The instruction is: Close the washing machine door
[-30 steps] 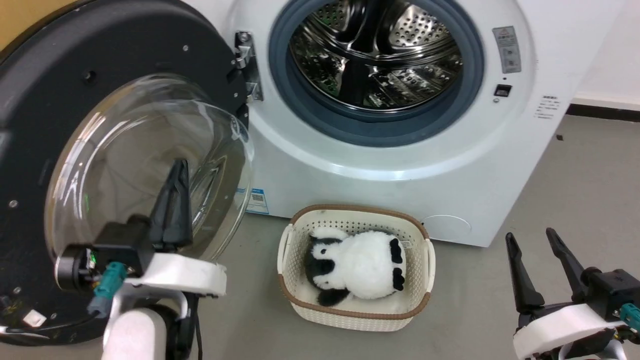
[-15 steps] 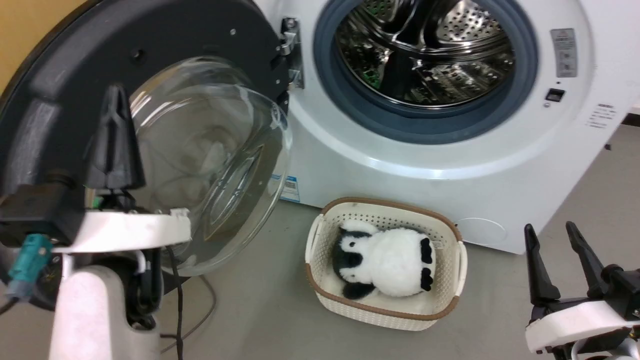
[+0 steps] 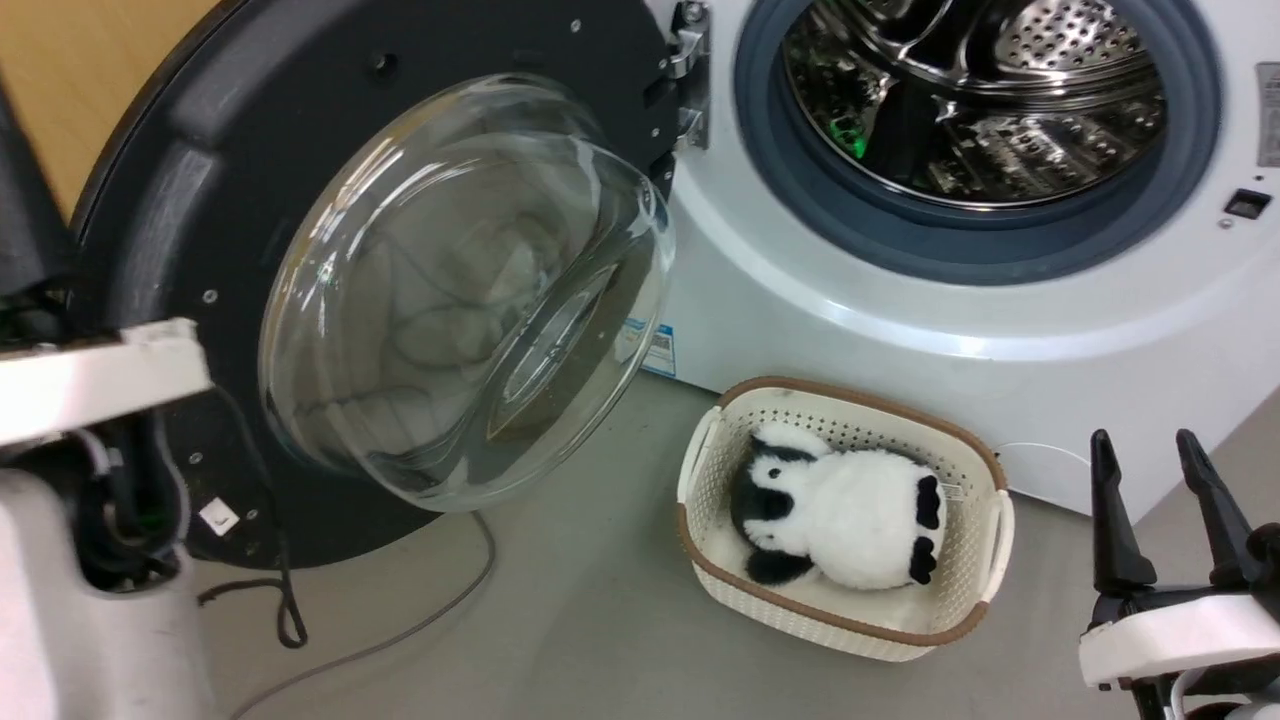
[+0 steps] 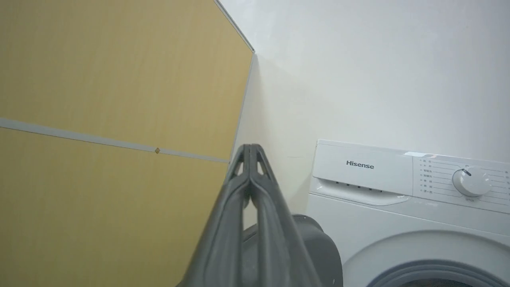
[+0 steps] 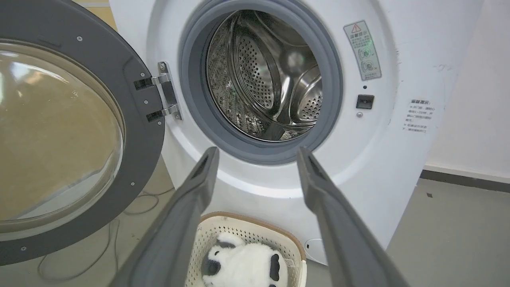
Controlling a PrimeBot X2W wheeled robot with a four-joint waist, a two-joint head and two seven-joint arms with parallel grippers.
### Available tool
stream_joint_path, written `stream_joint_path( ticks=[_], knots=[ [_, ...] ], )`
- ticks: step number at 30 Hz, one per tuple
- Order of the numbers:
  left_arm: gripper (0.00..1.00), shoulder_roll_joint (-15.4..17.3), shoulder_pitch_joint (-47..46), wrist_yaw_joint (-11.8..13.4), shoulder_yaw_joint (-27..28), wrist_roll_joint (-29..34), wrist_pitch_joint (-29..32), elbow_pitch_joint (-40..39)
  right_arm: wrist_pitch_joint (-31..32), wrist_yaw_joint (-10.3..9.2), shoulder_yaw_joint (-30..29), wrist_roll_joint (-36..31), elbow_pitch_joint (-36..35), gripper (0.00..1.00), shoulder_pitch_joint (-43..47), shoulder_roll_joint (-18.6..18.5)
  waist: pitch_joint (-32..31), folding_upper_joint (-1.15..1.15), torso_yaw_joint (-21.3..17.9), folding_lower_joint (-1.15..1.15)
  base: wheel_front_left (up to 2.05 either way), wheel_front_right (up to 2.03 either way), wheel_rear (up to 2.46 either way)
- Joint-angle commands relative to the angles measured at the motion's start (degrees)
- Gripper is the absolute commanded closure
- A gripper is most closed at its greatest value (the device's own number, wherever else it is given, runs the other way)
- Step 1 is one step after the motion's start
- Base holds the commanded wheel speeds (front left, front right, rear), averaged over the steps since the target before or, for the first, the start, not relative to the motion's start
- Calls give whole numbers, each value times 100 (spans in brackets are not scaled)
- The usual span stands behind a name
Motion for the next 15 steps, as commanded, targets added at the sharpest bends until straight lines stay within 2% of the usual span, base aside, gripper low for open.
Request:
stream_joint_path(
  ticks=[1,7,15],
  knots=[
    [100,79,-153,-39,157,-184,-47,44,-73,3,-49,80,7,0,-116,14,49,0,70,0,0,0,0],
    [100,253,-288,-77,691,-871,-119,424,-145,3,-116,100,31,0,-169,15,139,0,235,0,0,0,0],
    [100,560,-333,-126,1070,-2141,-176,1200,-240,3,-243,110,6,0,-204,17,259,0,449,0,0,0,0]
  ],
)
